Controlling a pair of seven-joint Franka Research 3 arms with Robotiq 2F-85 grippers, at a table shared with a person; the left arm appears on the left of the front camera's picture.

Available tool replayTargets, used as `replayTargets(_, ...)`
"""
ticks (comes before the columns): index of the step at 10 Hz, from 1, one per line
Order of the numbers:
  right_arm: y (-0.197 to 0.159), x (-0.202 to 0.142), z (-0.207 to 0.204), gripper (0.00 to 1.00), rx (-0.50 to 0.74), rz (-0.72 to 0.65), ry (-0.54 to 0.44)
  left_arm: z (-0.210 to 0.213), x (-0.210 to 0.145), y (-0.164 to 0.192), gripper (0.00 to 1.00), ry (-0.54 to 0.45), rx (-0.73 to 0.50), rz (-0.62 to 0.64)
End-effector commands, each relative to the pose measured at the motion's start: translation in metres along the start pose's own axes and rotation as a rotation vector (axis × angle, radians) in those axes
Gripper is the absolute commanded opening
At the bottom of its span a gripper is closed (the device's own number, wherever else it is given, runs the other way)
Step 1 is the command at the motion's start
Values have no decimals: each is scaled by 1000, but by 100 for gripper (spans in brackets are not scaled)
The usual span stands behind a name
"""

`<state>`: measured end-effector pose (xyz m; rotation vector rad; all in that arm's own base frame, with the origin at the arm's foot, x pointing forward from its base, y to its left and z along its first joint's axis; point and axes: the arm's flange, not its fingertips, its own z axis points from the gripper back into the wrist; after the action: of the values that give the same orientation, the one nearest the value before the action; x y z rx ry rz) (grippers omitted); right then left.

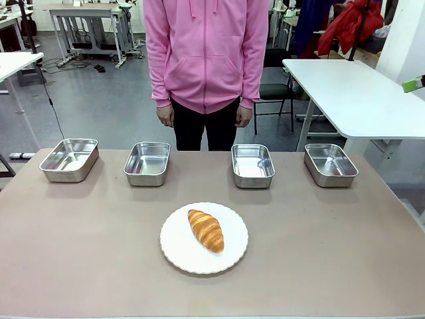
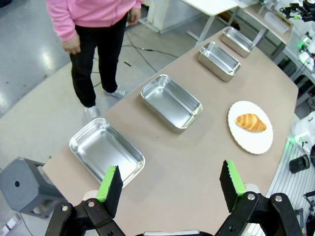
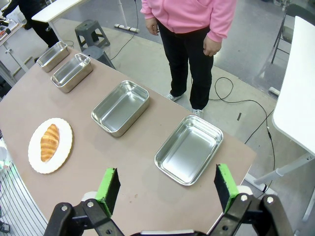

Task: Place the bread in the container.
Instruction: Place the Butter Roll into the Airtight Container indicated by the human.

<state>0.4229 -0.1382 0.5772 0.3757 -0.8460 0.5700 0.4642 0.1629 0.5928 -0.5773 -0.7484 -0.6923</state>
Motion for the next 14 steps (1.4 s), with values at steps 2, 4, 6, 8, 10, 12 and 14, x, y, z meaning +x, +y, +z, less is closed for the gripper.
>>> replayTargets(2,-2,1,-1,100,10,19,-21,0,1,-1,100,-7,-4,0)
replayTargets(4,-2,1,-1,100,10,19,-21,0,1,-1,100,-7,-4,0)
replayTargets(6,-2,1,-1,100,10,19,-21,0,1,-1,100,-7,-4,0)
replayTargets(8,-2,1,-1,100,10,19,-21,0,1,-1,100,-7,-4,0)
replayTargets(10,-2,1,-1,100,10,19,-21,0,1,-1,100,-7,-4,0)
replayTargets(12,-2,1,-1,100,10,19,-21,0,1,-1,100,-7,-4,0)
replayTargets(14,-2,1,-1,100,10,19,-21,0,1,-1,100,-7,-4,0)
